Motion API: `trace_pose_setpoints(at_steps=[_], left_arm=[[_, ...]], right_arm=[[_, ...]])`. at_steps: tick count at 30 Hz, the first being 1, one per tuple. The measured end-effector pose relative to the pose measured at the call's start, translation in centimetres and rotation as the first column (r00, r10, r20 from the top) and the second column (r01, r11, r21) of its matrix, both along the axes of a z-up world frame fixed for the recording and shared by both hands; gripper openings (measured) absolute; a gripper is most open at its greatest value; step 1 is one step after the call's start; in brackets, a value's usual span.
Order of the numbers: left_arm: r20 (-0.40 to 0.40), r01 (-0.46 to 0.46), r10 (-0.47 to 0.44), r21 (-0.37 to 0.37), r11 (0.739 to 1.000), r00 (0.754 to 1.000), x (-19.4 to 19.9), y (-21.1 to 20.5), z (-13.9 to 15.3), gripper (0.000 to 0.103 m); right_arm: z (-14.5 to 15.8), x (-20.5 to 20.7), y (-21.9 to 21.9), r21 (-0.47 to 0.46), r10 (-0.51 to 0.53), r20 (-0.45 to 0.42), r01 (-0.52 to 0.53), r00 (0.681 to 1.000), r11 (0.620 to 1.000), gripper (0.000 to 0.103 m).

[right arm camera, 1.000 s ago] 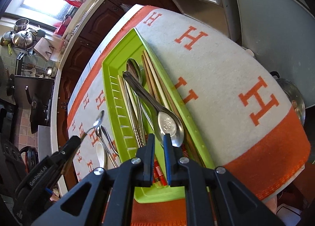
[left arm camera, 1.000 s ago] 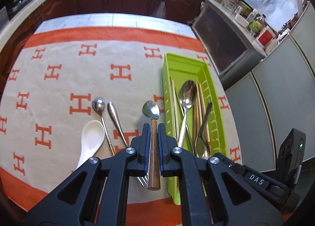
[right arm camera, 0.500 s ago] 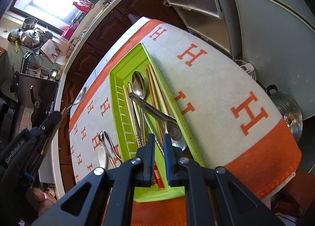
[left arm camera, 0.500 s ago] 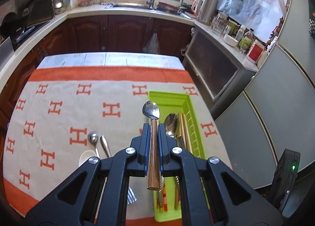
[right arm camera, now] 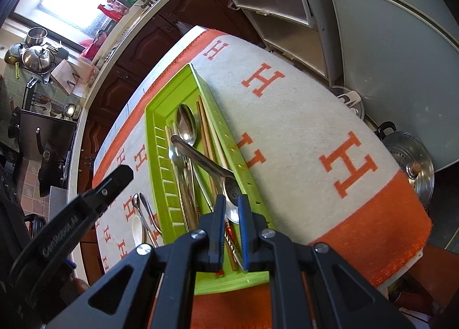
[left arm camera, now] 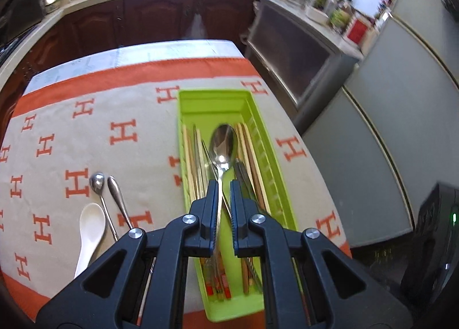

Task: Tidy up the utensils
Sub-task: 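Lower the left tool's wooden-handled spoon into the green tray and open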

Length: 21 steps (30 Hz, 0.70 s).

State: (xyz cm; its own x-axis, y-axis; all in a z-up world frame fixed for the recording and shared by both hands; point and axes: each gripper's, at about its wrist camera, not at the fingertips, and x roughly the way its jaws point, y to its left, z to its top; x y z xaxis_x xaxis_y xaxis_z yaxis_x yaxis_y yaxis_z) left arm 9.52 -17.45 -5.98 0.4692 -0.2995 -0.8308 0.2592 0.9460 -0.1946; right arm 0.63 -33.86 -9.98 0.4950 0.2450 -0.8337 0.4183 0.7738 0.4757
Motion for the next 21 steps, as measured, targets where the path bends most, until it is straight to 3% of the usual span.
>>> trace_pose_setpoints(at_steps=[4,6,8,11,21], left_arm=[[-0.044,0.024,-0.024,0.008,1.0,0.999,-0.7,0.4,-0.2,0.008],[-0.063,0.024,-0.024,0.006,1.0,0.998,-1.0,1.0,-0.2,0.015],[-0.069,0.02,-0.02,0.004,1.0,0.997,-1.5,1.7,-0.1,0.029],[-0.056,0.002,-0.002,0.005,1.0,0.998,-2.3,3.1,0.3,0.039],[-0.068,-0.091,0.092,0.014,0.996,0.993,-3.3,9.1,0.2,0.04]], right_arm=[[0.1,0.1,0.3,-0.006,0.007,0.002,-0.007,1.0,1.0,0.01],[0.2,0.1,0.5,-0.011,0.013,0.004,-0.013,1.0,1.0,0.01],[0.3,0.1,0.7,-0.014,0.019,0.006,-0.019,1.0,1.0,0.01],[0.4,0.0,1.0,-0.023,0.029,0.008,-0.029,1.0,0.999,0.01],[0.5,0.2,2.6,-0.043,0.076,0.009,-0.075,0.997,0.996,0.01]])
